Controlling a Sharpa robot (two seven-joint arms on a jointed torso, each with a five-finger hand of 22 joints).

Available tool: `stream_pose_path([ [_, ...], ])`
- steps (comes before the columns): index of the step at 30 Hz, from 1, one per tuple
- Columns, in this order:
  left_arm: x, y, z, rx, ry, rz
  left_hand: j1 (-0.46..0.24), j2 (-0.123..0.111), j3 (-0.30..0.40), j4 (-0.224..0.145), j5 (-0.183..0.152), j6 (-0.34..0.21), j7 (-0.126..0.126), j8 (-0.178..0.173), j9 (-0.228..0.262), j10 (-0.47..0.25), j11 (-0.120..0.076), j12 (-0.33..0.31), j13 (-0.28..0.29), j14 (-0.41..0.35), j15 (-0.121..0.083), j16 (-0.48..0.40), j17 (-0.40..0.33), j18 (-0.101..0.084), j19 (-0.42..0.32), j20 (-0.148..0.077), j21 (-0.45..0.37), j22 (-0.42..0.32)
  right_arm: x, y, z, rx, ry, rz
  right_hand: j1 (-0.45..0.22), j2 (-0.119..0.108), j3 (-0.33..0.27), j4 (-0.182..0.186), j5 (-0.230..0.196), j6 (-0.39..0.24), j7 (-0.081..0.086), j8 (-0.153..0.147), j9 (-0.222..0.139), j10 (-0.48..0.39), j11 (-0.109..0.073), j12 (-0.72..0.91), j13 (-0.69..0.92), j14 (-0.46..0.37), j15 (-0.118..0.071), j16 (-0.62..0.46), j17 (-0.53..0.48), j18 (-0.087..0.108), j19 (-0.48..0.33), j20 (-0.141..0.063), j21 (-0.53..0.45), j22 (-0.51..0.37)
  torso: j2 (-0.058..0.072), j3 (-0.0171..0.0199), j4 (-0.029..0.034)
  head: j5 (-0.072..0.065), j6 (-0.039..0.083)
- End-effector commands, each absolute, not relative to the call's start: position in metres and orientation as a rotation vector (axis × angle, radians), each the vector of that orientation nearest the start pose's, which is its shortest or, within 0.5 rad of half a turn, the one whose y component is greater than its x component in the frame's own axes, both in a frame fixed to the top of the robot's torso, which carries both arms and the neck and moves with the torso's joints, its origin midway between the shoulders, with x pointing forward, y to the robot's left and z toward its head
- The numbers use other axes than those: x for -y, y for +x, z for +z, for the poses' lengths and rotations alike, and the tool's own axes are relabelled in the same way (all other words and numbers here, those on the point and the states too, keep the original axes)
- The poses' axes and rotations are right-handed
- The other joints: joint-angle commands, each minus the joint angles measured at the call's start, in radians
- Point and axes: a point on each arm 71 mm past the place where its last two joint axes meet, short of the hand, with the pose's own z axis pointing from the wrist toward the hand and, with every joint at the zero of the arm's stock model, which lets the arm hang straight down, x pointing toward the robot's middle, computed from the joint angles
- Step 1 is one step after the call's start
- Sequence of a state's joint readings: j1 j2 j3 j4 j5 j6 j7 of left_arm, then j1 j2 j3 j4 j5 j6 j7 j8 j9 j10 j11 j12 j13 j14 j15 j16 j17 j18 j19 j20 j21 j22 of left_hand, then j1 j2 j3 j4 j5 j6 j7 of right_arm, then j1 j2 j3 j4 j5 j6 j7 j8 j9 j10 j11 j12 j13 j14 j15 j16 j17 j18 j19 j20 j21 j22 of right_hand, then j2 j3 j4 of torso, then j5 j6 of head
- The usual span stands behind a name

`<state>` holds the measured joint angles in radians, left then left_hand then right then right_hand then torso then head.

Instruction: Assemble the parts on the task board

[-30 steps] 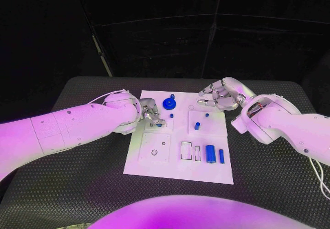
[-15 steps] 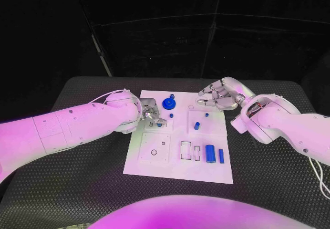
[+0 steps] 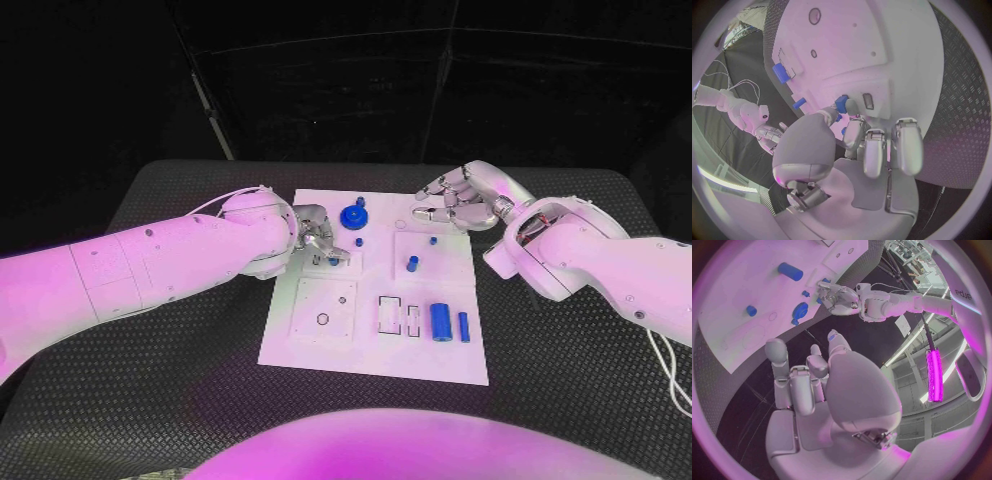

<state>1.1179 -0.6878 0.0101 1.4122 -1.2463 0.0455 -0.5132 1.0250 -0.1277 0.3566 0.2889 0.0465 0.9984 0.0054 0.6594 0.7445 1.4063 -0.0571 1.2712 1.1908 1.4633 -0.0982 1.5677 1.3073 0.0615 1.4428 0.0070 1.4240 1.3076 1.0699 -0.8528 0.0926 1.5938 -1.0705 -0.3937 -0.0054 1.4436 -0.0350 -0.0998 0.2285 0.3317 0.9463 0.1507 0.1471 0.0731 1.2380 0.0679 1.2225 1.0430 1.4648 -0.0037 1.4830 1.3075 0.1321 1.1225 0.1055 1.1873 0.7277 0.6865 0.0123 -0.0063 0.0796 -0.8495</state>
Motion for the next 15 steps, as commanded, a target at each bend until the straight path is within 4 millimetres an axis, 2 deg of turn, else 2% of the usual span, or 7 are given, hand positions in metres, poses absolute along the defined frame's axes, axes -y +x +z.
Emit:
stream_pose_path([
  [1,-0.172,0.486,-0.254,-2.249,-0.103,-0.377,-0.016,0.0,-0.016,0.0,0.002,0.006,0.0,-0.006,0.001,0.004,-0.001,0.005,0.001,0.107,-0.008,0.003,0.263,-0.01,0.009,0.001,0.005,0.048,0.188,0.468,-0.186,-1.644,0.257,0.997,-0.008,0.004,-0.007,0.005,0.006,0.004,0.001,0.004,-0.002,0.001,-0.002,-0.006,-0.003,0.06,-0.005,-0.008,0.049,0.019,-0.003,-0.004,-0.006,-0.005,0.0,0.0,0.0011,0.0,0.001],
  [8,-0.173,0.488,-0.247,-2.23,-0.119,-0.388,-0.066,-0.004,-0.096,0.003,0.002,0.004,-0.001,-0.005,0.005,0.004,-0.002,0.005,0.001,0.107,-0.009,0.003,0.263,-0.01,0.01,-0.001,0.004,0.05,0.188,0.469,-0.186,-1.642,0.259,0.995,-0.017,0.002,-0.019,0.013,-0.007,0.0,0.001,0.004,-0.003,-0.002,-0.002,-0.008,-0.007,0.058,-0.005,-0.012,0.043,0.02,-0.007,-0.004,-0.012,-0.014,0.0,-0.0005,0.0008,0.0,0.004],
  [15,-0.174,0.492,-0.233,-2.198,-0.137,-0.412,-0.1,0.012,-0.172,0.003,0.002,0.003,-0.002,-0.005,0.009,0.003,-0.003,0.004,0.0,0.107,-0.01,0.003,0.263,-0.01,0.009,-0.002,0.002,0.05,0.188,0.469,-0.186,-1.64,0.26,0.993,-0.021,0.002,-0.023,0.016,-0.01,-0.001,0.001,0.004,-0.003,-0.002,-0.002,-0.009,-0.008,0.058,-0.004,-0.014,0.04,0.021,-0.009,-0.004,-0.015,-0.019,-0.001,0.0001,0.0005,0.001,0.006],
])
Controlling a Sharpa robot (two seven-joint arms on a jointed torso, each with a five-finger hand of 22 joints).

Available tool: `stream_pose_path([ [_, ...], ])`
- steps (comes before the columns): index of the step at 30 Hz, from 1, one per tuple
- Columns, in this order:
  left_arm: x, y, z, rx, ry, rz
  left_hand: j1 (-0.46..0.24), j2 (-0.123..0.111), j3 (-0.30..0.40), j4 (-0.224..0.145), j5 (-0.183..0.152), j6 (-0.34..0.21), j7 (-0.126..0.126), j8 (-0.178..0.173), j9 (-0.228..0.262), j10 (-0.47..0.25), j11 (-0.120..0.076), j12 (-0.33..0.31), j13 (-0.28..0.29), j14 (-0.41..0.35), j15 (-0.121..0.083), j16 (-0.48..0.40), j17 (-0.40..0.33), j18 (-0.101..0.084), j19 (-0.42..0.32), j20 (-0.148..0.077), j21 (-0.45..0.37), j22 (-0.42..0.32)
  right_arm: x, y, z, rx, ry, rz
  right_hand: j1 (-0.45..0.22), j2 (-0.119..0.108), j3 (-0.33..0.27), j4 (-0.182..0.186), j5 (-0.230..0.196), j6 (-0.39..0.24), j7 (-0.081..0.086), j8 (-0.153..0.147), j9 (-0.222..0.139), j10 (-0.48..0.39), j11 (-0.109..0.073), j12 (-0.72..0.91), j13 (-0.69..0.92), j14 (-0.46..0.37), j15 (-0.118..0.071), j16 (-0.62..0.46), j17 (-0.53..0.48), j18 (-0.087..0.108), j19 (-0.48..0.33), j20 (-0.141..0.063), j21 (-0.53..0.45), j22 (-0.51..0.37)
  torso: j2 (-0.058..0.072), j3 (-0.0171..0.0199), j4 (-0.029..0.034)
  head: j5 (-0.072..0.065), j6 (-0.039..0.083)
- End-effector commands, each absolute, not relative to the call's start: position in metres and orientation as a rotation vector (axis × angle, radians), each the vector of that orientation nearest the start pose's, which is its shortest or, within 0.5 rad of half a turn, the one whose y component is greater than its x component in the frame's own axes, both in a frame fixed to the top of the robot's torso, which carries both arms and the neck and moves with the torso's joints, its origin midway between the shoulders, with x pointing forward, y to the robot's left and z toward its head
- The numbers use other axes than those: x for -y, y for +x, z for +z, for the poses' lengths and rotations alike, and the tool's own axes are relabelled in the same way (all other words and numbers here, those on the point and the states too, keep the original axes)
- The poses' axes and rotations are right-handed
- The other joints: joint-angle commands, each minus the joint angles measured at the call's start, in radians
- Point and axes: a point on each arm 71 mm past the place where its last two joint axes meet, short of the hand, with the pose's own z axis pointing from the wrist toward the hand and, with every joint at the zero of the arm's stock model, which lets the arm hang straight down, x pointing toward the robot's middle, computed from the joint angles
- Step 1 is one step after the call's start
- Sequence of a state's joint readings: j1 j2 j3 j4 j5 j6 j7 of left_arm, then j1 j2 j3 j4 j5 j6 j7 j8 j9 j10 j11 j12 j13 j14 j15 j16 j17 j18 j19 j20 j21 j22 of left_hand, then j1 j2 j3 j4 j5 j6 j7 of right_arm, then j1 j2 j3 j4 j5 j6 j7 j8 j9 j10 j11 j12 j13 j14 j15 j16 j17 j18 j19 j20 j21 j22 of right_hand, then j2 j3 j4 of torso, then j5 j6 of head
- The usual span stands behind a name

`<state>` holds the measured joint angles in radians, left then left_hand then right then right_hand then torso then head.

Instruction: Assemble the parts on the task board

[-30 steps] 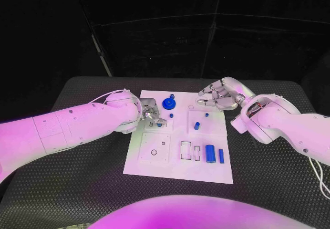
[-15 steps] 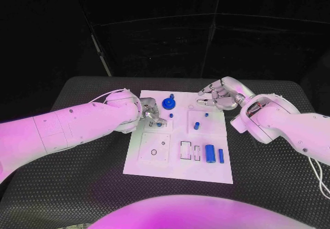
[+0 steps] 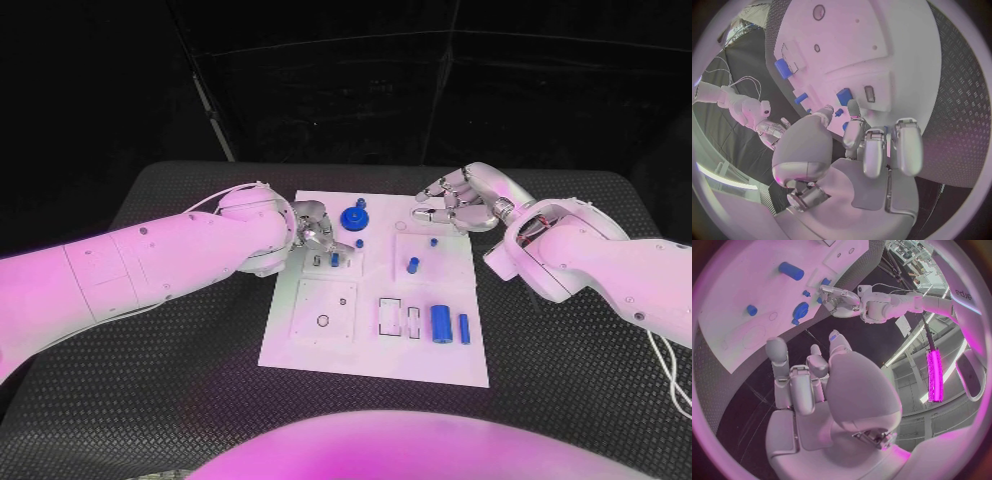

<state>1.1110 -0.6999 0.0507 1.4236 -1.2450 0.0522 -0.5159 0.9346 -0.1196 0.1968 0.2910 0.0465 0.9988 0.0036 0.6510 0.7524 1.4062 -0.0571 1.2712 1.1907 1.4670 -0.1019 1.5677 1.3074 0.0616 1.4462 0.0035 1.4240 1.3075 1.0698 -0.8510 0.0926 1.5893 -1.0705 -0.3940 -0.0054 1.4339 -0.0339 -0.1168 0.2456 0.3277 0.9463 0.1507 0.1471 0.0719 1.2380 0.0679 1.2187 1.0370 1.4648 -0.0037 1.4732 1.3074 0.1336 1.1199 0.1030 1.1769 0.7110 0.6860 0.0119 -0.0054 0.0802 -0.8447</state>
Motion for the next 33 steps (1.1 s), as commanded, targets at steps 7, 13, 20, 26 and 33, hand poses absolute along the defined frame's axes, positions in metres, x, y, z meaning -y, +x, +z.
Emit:
stream_pose_path([
  [7,-0.174,0.495,-0.219,-2.175,-0.14,-0.431,-0.003,0.015,-0.042,-0.001,0.002,-0.004,0.001,0.001,0.002,-0.002,-0.002,-0.004,-0.009,0.104,-0.006,0.003,0.263,-0.008,0.001,0.001,-0.005,0.042,0.188,0.47,-0.187,-1.637,0.262,0.991,-0.014,0.0,-0.009,0.002,-0.006,-0.002,0.001,0.005,-0.002,-0.004,-0.002,-0.006,-0.004,0.057,-0.004,-0.006,0.037,0.02,-0.009,-0.002,-0.008,-0.008,-0.001,0.0,-0.0009,0.001,0.003],
  [13,-0.177,0.498,-0.205,-2.181,-0.117,-0.432,0.03,0.031,-0.078,-0.002,0.003,-0.036,0.013,-0.016,-0.002,-0.027,0.008,-0.032,-0.041,0.104,0.0,0.003,0.263,0.001,-0.022,0.006,-0.035,0.004,0.189,0.471,-0.187,-1.636,0.263,0.989,-0.014,0.0,-0.009,0.002,-0.006,-0.002,0.001,0.005,-0.002,-0.004,-0.002,-0.006,-0.004,0.057,-0.004,-0.006,0.037,0.02,-0.009,-0.002,-0.008,-0.008,0.0,-0.0001,-0.0001,-0.002,0.008],
  [20,-0.19,0.519,-0.172,-2.17,-0.102,-0.393,0.115,0.064,-0.136,-0.001,0.002,-0.135,0.071,-0.153,-0.097,-0.099,0.06,-0.116,-0.137,0.104,0.04,0.003,0.263,0.012,-0.057,0.04,-0.084,-0.051,0.189,0.472,-0.188,-1.635,0.264,0.987,-0.016,0.001,-0.011,0.003,-0.006,-0.003,0.001,0.005,-0.002,-0.003,-0.002,-0.005,-0.003,0.057,-0.004,-0.006,0.036,0.02,-0.009,-0.002,-0.008,-0.008,0.0,0.0005,0.0016,-0.002,0.015],
  [26,-0.201,0.553,-0.161,-2.193,-0.136,-0.32,0.143,0.08,-0.174,-0.001,0.004,-0.14,0.091,-0.22,-0.166,-0.102,0.074,-0.122,-0.149,0.104,0.056,0.003,0.263,0.015,-0.06,0.057,-0.093,-0.057,0.188,0.473,-0.188,-1.637,0.264,0.988,-0.016,0.001,-0.011,0.003,-0.005,-0.003,0.001,0.005,-0.002,-0.003,-0.002,-0.005,-0.002,0.057,-0.004,-0.006,0.037,0.021,-0.01,-0.002,-0.009,-0.009,0.002,0.0005,-0.0028,0.005,0.023],
  [33,-0.205,0.569,-0.17,-2.255,-0.141,-0.25,0.147,0.091,-0.202,0.0,0.003,-0.104,0.086,-0.227,-0.191,-0.1,0.072,-0.118,-0.148,0.104,0.055,0.003,0.263,0.016,-0.057,0.06,-0.092,-0.052,0.187,0.473,-0.188,-1.639,0.263,0.99,-0.015,0.002,-0.011,0.004,-0.003,-0.003,0.001,0.005,-0.002,-0.003,-0.002,-0.004,-0.002,0.057,-0.004,-0.006,0.037,0.021,-0.009,-0.002,-0.009,-0.009,0.003,-0.0003,-0.0015,0.003,0.023],
])
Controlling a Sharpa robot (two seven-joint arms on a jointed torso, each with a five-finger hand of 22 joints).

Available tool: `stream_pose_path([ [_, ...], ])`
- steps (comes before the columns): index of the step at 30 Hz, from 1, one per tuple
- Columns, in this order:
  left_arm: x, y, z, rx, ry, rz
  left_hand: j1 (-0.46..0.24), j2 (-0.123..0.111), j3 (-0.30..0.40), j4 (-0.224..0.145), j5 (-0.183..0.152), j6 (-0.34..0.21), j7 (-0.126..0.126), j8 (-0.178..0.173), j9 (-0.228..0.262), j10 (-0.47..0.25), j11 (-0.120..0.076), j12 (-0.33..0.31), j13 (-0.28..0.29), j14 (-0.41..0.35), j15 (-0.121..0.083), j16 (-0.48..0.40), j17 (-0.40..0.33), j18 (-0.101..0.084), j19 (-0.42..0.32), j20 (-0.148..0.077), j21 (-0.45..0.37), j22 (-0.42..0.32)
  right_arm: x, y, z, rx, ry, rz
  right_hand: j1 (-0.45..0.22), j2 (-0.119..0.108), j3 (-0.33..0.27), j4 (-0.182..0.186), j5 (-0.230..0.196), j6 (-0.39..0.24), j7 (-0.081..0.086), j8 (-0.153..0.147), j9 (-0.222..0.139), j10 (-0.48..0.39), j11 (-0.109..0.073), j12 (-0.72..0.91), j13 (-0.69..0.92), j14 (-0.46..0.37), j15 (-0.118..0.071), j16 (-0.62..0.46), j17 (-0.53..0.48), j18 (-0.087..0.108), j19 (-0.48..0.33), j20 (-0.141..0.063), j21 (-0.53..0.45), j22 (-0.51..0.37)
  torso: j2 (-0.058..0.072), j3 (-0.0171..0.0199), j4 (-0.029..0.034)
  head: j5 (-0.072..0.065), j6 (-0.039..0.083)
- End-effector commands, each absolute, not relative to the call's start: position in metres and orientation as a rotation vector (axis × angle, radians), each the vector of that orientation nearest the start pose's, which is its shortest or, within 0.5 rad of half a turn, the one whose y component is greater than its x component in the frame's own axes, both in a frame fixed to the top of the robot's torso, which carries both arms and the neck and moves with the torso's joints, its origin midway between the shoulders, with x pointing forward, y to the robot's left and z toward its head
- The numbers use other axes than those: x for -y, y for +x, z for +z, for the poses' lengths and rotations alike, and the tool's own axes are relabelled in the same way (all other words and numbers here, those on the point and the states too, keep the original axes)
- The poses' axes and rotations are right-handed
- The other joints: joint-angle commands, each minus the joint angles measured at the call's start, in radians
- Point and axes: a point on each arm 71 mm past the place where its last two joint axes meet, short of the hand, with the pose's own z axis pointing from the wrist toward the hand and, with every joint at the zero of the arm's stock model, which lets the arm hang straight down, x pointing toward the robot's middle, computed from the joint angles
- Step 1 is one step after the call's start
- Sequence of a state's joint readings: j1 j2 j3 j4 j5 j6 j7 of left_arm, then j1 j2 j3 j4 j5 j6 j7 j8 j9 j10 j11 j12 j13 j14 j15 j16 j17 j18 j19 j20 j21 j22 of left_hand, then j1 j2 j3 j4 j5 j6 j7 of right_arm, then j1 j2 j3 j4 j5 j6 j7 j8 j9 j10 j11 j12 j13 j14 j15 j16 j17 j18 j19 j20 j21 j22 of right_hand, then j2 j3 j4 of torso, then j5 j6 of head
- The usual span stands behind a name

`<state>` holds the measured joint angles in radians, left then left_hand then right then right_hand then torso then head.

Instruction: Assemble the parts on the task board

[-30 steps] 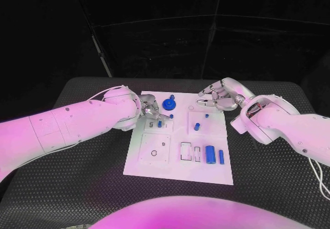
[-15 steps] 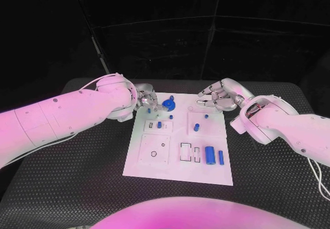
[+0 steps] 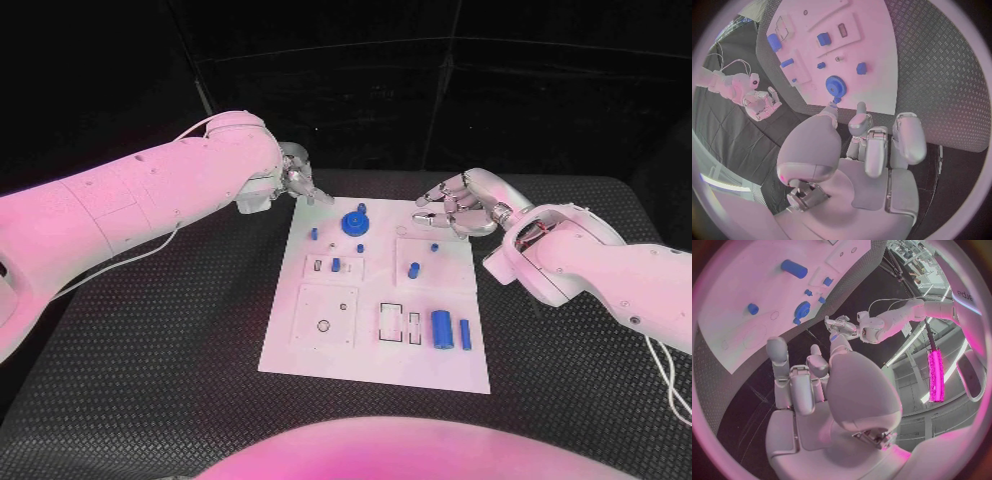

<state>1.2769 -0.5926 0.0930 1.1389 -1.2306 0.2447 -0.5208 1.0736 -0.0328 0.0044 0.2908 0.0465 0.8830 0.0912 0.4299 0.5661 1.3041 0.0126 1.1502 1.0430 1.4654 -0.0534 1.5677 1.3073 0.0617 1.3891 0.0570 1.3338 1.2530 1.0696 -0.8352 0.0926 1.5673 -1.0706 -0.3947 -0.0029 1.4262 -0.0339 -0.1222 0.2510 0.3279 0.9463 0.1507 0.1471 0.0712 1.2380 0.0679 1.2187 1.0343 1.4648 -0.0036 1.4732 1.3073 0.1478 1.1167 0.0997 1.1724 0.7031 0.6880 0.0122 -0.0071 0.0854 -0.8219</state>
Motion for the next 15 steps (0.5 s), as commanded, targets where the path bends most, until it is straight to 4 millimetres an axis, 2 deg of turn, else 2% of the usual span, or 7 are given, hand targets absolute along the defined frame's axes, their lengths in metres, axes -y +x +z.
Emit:
stream_pose_path([
  [1,-0.205,0.57,-0.172,-2.267,-0.139,-0.24,0.007,0.005,-0.013,0.0,0.003,0.014,-0.002,-0.006,-0.007,0.002,0.002,0.002,-0.001,0.105,0.006,0.003,0.263,0.016,0.001,0.007,-0.002,0.002,0.187,0.473,-0.188,-1.639,0.263,0.99,-0.007,0.003,-0.006,-0.001,-0.001,-0.003,0.001,0.005,-0.001,-0.003,-0.002,-0.004,0.001,0.057,-0.004,-0.006,0.037,0.006,-0.005,0.002,-0.005,0.0,0.0,-0.0002,0.0014,-0.002,-0.001],
  [15,-0.203,0.579,-0.19,-2.341,-0.138,-0.17,-0.005,0.021,-0.055,0.001,0.003,0.043,-0.009,-0.005,-0.025,0.003,-0.004,0.005,0.0,0.105,0.001,0.003,0.263,0.015,0.003,0.003,-0.001,0.007,0.187,0.472,-0.188,-1.639,0.265,0.988,-0.006,0.004,-0.007,-0.001,0.002,-0.003,0.001,0.006,-0.001,-0.002,-0.002,-0.004,0.001,0.057,-0.005,-0.006,0.037,0.006,-0.006,0.002,-0.005,-0.001,-0.001,0.0006,0.0009,0.002,-0.005],
])
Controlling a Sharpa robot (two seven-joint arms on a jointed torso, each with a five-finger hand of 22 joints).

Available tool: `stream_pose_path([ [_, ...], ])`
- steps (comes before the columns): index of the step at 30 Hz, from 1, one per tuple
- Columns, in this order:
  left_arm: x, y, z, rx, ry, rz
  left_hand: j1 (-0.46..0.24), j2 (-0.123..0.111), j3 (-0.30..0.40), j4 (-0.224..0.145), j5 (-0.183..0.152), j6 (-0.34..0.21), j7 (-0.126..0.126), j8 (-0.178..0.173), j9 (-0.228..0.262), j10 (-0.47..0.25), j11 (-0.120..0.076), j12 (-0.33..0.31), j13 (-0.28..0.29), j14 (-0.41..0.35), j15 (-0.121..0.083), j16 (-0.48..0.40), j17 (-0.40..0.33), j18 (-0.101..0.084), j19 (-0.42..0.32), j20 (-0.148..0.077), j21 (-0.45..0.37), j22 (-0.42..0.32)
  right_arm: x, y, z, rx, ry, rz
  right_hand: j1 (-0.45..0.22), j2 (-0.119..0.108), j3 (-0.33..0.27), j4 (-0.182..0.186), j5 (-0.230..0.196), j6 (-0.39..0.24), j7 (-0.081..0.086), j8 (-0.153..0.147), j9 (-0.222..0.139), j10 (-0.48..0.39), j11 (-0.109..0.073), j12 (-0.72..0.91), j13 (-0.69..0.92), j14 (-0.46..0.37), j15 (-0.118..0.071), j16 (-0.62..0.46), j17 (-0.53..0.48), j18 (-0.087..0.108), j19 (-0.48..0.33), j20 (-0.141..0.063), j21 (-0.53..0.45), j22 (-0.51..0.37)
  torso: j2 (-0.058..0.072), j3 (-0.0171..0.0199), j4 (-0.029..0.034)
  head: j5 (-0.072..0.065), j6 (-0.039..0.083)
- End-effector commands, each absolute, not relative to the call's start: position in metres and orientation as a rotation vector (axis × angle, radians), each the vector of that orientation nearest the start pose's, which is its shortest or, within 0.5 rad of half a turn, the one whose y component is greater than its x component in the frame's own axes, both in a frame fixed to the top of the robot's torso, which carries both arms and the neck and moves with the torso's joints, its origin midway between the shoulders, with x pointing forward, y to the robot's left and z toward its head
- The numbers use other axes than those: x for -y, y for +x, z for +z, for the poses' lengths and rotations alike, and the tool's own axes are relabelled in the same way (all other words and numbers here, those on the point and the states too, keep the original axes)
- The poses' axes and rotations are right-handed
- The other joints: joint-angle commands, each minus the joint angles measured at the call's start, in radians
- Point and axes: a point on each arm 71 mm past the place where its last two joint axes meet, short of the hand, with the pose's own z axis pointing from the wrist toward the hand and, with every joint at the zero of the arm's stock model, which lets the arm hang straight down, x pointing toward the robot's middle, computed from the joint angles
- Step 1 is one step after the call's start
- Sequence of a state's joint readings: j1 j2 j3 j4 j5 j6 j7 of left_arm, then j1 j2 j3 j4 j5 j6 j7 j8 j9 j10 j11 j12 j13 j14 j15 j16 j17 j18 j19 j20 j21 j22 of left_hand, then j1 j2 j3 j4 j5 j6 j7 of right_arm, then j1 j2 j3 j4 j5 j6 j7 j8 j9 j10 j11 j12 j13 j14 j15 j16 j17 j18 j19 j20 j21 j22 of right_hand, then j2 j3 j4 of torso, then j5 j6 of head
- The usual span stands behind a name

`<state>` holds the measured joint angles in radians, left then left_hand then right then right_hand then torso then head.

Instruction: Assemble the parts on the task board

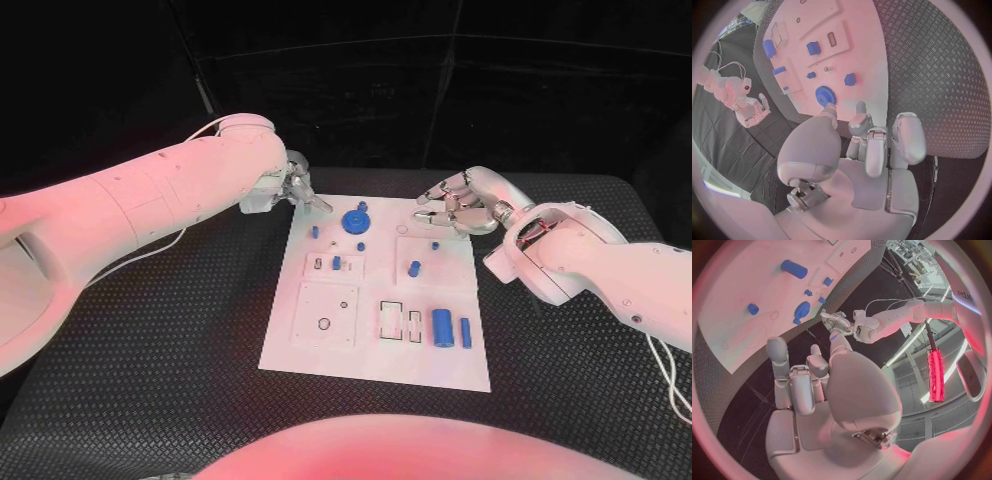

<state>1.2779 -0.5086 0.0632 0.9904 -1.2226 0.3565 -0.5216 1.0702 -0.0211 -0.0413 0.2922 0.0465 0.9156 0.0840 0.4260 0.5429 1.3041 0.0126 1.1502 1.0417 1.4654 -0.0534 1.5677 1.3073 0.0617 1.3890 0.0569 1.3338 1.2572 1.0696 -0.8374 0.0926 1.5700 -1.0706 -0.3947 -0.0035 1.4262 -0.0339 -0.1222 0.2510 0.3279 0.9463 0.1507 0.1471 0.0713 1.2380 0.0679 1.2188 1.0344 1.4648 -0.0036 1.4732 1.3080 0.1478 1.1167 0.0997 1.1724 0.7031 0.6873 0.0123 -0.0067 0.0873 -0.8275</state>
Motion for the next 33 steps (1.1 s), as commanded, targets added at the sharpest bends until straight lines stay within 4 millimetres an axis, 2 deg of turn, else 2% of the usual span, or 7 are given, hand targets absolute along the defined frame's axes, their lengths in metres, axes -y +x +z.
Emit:
stream_pose_path([
  [1,-0.203,0.579,-0.191,-2.348,-0.134,-0.168,-0.001,0.01,-0.01,-0.001,0.003,0.012,-0.002,-0.001,-0.002,0.003,-0.004,0.006,0.001,0.105,0.001,0.003,0.263,0.015,0.004,0.003,-0.001,0.003,0.187,0.472,-0.188,-1.639,0.265,0.989,-0.006,0.004,-0.007,-0.001,0.002,-0.003,0.001,0.006,-0.001,-0.002,-0.002,-0.004,0.001,0.057,-0.005,-0.006,0.036,0.006,-0.006,0.001,-0.005,-0.001,-0.001,0.0003,0.0008,0.0,0.001],
  [13,-0.199,0.577,-0.203,-2.41,-0.096,-0.138,0.009,0.014,-0.019,-0.003,0.003,0.02,-0.005,0.003,-0.006,0.002,-0.007,0.004,-0.001,0.105,0.0,0.003,0.263,0.015,0.003,0.001,-0.002,0.003,0.186,0.472,-0.188,-1.64,0.264,0.991,-0.005,0.004,-0.007,-0.001,0.005,-0.003,0.0,0.006,-0.001,-0.003,-0.002,-0.004,0.001,0.057,-0.005,-0.007,0.035,0.006,-0.005,0.001,-0.005,-0.001,-0.001,0.0004,0.0015,0.0,-0.003],
  [33,-0.197,0.573,-0.206,-2.448,-0.077,-0.145,0.073,0.042,-0.031,-0.011,0.003,0.049,-0.013,0.02,-0.009,0.008,-0.014,0.01,0.002,0.105,-0.006,0.003,0.263,0.014,0.006,-0.004,-0.001,0.009,0.186,0.473,-0.188,-1.642,0.263,0.99,-0.003,0.007,-0.008,-0.001,0.011,-0.002,0.0,0.007,-0.001,-0.002,-0.002,-0.003,0.002,0.057,-0.005,-0.007,0.036,0.006,-0.005,0.001,-0.006,-0.001,-0.001,0.0002,0.0012,0.002,-0.004],
])
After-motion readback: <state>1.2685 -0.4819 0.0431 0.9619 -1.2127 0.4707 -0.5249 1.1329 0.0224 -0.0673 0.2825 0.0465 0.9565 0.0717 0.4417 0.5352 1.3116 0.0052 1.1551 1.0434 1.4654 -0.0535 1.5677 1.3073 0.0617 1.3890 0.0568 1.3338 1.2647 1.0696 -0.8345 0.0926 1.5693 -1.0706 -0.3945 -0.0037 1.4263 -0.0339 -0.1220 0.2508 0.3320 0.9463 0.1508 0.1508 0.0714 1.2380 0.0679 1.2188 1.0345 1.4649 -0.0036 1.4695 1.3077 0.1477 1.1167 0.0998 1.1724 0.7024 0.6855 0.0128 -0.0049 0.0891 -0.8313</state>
